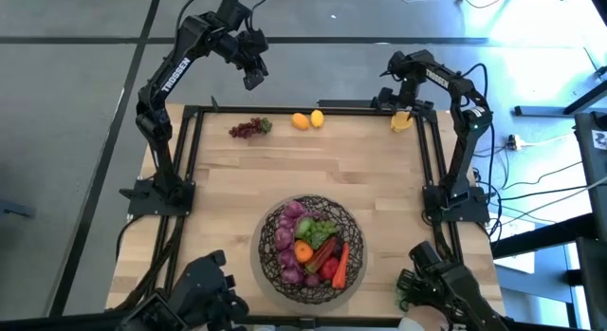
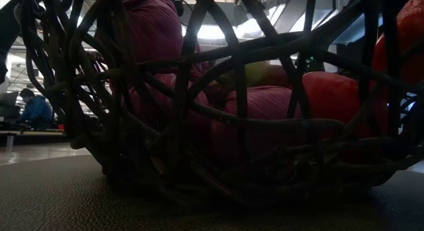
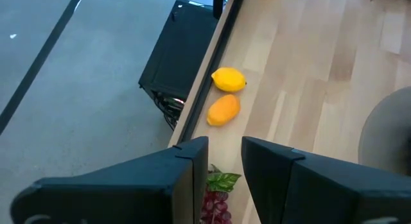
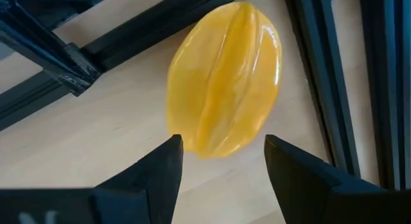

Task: Build produce basket
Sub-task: Put the starfruit into the mesh basket

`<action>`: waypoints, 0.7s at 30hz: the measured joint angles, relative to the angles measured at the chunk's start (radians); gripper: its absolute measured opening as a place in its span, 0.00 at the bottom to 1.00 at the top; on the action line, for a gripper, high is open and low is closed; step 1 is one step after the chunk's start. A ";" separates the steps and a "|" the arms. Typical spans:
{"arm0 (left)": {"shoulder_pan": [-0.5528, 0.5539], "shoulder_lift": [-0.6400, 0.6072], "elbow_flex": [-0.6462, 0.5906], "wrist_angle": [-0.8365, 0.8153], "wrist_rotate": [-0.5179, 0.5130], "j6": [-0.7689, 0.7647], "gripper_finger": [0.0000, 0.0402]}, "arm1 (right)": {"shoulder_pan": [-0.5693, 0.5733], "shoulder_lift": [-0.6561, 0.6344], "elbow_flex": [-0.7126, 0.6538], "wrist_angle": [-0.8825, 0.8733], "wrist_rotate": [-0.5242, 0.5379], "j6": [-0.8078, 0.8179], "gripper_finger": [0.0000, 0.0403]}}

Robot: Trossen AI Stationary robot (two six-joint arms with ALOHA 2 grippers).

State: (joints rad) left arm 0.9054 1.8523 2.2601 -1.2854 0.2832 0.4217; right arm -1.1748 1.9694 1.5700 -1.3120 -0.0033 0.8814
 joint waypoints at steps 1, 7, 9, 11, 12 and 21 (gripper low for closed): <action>0.000 0.000 0.000 0.000 0.000 0.000 0.21 | -0.001 0.000 0.000 0.001 -0.001 0.000 0.52; 0.000 0.000 0.000 -0.001 0.000 0.000 0.21 | -0.023 0.000 0.000 0.006 -0.026 -0.005 0.52; 0.000 0.000 0.000 -0.001 0.000 0.000 0.21 | -0.029 0.000 0.000 0.010 -0.026 -0.008 0.52; 0.000 0.000 0.000 -0.001 0.000 0.000 0.21 | -0.033 0.000 0.000 0.015 -0.031 -0.005 0.52; 0.000 0.000 0.000 -0.001 0.000 0.000 0.21 | -0.035 0.000 0.000 0.016 -0.039 -0.003 0.52; 0.000 0.000 0.000 -0.004 0.000 0.000 0.21 | -0.036 0.000 0.000 0.024 -0.043 0.005 0.44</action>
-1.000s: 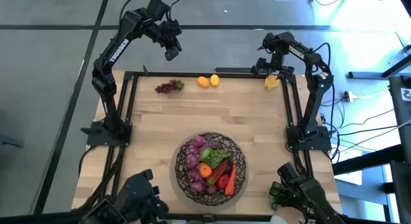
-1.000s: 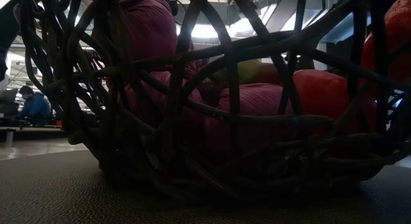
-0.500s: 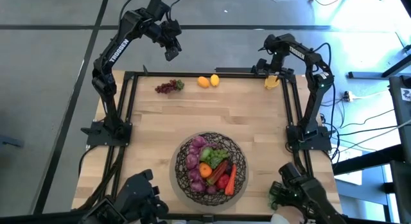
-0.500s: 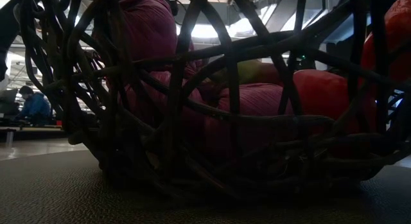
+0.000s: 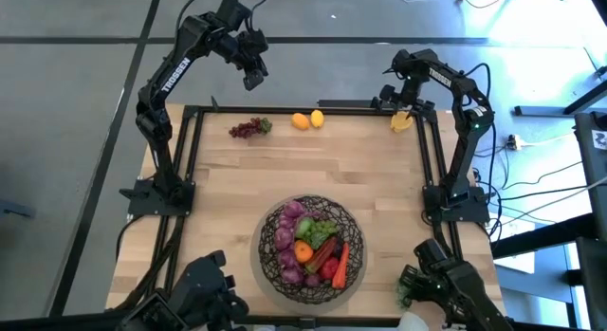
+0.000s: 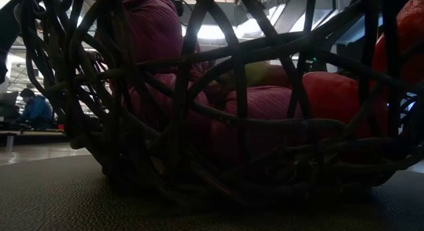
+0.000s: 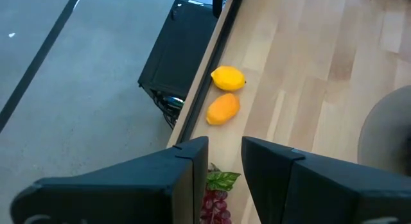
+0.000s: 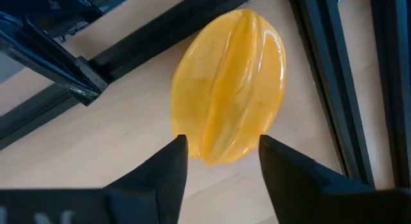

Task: Build produce basket
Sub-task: Put the starfruit into the mesh basket

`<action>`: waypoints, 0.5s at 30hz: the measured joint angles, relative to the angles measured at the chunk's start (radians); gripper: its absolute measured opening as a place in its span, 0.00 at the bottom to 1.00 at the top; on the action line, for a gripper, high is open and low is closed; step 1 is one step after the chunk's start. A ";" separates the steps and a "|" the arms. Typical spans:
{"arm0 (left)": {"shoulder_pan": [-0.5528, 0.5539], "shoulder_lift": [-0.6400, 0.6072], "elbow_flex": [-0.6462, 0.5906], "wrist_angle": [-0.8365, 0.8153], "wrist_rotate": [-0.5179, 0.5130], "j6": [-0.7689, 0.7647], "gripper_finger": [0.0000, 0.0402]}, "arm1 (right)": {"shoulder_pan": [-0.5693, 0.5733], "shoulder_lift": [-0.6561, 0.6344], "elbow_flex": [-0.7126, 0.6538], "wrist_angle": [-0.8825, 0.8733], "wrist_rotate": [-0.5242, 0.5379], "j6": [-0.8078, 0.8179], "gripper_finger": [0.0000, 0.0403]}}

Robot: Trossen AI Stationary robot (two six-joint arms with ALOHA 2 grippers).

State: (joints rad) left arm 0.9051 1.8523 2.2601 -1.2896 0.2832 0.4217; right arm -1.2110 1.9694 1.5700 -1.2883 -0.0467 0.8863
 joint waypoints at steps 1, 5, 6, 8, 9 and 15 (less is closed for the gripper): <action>0.000 0.000 0.000 0.000 0.000 0.000 0.21 | 0.000 0.000 0.000 0.003 0.000 0.004 0.43; 0.000 0.000 0.000 -0.001 0.000 0.000 0.21 | 0.000 0.000 0.000 0.010 0.000 0.025 0.38; 0.000 0.000 0.000 -0.001 0.000 0.000 0.21 | -0.001 0.000 0.000 0.016 0.000 0.022 0.38; 0.000 0.000 0.000 -0.001 0.000 0.000 0.21 | -0.001 0.000 0.000 0.021 -0.008 -0.004 0.38; 0.000 0.000 0.000 -0.001 0.000 0.000 0.21 | -0.001 0.000 0.000 0.019 -0.016 -0.009 0.38; 0.000 0.000 0.000 -0.001 0.000 0.000 0.21 | 0.009 0.000 0.033 -0.029 -0.041 -0.001 0.38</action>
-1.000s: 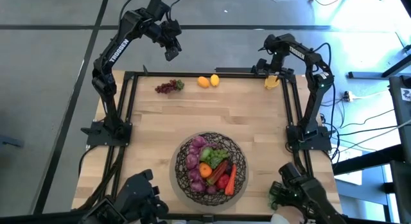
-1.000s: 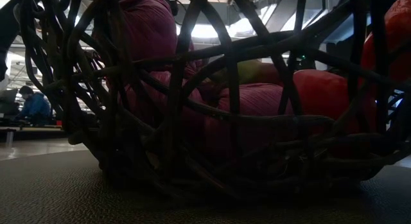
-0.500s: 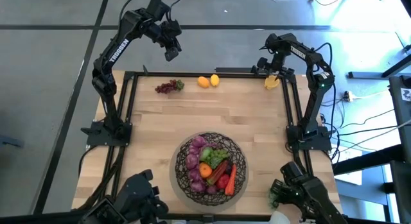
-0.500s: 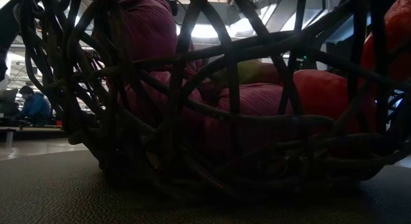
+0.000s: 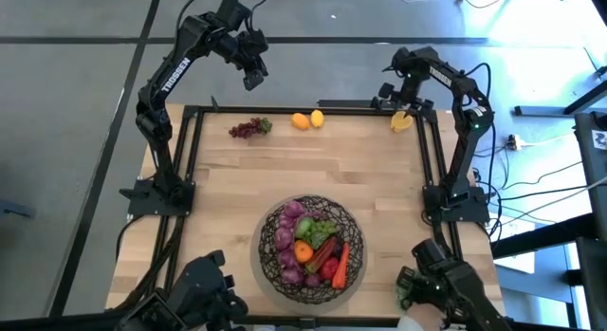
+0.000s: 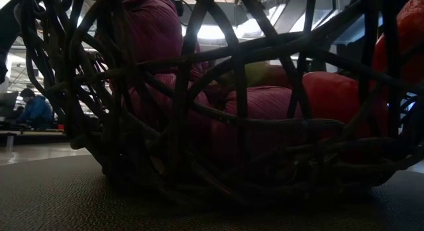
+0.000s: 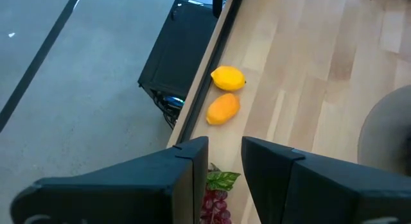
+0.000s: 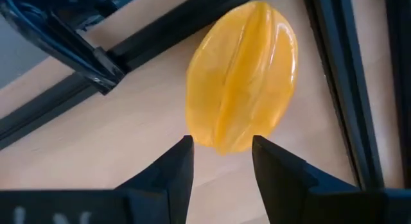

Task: Build produce basket
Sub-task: Put the starfruit into the mesh basket

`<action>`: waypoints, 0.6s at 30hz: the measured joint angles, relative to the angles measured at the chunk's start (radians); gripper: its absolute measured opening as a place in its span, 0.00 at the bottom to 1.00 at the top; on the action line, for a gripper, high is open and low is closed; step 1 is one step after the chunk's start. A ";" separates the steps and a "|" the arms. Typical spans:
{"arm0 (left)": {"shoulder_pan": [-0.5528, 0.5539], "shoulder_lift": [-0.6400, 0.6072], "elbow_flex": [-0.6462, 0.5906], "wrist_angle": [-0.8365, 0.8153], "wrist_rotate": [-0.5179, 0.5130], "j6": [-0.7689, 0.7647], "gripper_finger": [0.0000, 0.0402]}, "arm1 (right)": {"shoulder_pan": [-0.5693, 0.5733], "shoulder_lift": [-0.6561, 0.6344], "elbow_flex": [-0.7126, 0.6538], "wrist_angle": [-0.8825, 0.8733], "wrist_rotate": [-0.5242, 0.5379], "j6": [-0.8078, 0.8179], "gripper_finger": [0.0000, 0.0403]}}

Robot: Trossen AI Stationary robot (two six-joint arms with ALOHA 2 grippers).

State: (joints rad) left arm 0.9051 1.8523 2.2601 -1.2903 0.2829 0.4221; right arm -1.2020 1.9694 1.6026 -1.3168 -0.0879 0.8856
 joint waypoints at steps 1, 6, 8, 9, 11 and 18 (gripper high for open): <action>0.000 0.000 0.000 0.000 0.000 0.000 0.21 | 0.004 0.000 0.010 -0.017 0.001 -0.001 0.38; 0.001 0.000 0.000 0.000 0.000 0.007 0.21 | 0.049 0.000 0.089 -0.088 0.071 -0.047 0.38; 0.006 0.000 0.000 0.000 0.000 0.007 0.21 | 0.077 -0.001 0.118 -0.127 0.096 -0.087 0.38; 0.009 0.000 0.000 -0.001 0.000 0.006 0.21 | 0.094 0.000 0.132 -0.148 0.108 -0.105 0.38; 0.020 0.000 0.000 -0.001 0.000 0.007 0.21 | 0.137 -0.002 0.150 -0.184 0.124 -0.124 0.38; 0.052 0.000 0.000 -0.002 0.000 0.006 0.21 | 0.305 -0.003 0.108 -0.257 0.244 -0.135 0.38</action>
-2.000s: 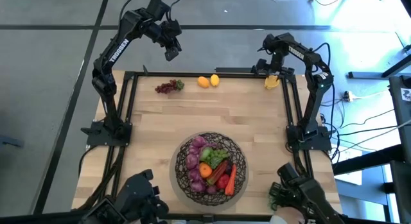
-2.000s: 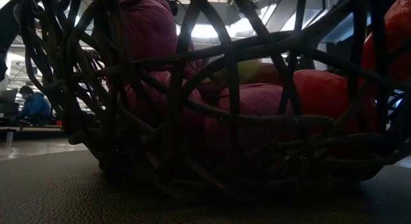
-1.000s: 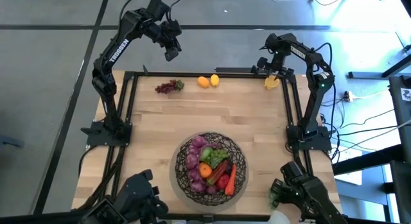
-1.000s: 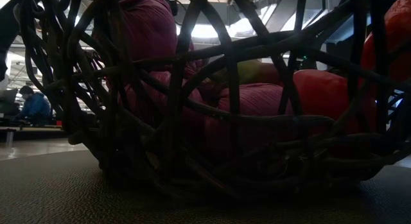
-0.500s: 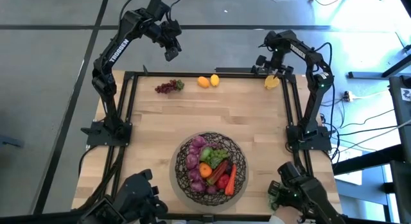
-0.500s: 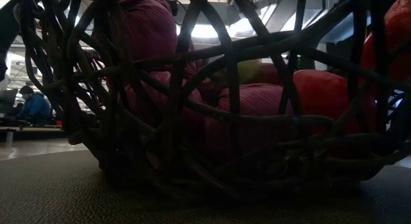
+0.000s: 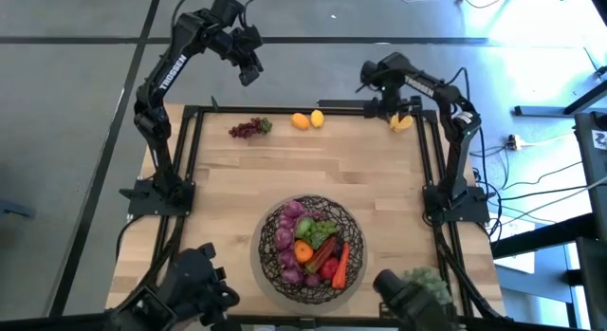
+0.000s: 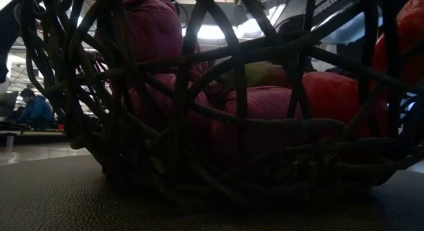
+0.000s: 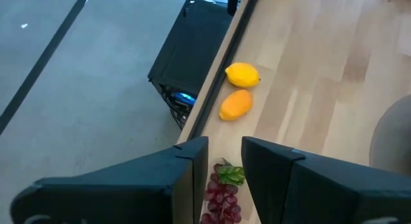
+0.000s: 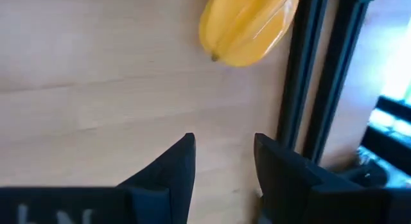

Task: Build produce basket
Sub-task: Put the starfruit into the mesh basket

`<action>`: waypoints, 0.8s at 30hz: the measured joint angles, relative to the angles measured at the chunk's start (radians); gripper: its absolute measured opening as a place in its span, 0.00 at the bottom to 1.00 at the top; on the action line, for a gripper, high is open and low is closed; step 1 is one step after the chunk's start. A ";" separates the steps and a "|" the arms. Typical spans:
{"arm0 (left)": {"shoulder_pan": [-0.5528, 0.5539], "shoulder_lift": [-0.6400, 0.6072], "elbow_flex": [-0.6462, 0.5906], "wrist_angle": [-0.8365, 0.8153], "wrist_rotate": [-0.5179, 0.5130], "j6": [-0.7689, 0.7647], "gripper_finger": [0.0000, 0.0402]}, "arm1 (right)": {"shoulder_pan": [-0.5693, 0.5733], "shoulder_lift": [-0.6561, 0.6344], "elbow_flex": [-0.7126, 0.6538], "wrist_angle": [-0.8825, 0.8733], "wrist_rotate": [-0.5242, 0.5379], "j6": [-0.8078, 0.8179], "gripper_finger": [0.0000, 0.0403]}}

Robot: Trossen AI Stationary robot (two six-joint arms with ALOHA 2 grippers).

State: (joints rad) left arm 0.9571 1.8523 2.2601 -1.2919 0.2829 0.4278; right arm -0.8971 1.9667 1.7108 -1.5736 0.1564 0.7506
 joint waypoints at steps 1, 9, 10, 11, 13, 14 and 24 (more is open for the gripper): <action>0.003 0.000 0.000 0.000 0.000 0.000 0.21 | 0.014 0.000 -0.015 0.004 0.025 -0.001 0.38; 0.034 0.000 0.000 0.001 0.079 -0.006 0.21 | -0.004 0.000 -0.160 0.184 0.132 0.110 0.38; 0.034 0.000 0.000 0.001 0.080 -0.006 0.21 | -0.009 0.001 -0.177 0.209 0.139 0.122 0.38; 0.034 0.000 0.000 0.003 0.080 -0.006 0.21 | -0.014 0.001 -0.191 0.222 0.141 0.132 0.38; 0.034 0.000 0.000 0.006 0.082 -0.006 0.21 | -0.019 0.000 -0.210 0.275 0.151 0.134 0.38; 0.034 0.000 0.000 0.006 0.083 -0.006 0.21 | -0.019 0.001 -0.216 0.310 0.153 0.135 0.38; 0.034 0.000 0.000 0.010 0.082 -0.006 0.21 | -0.017 0.001 -0.228 0.348 0.263 0.238 0.38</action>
State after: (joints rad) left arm 0.9909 1.8526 2.2601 -1.2823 0.3653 0.4213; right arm -0.9146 1.9675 1.4830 -1.2260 0.4198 0.9881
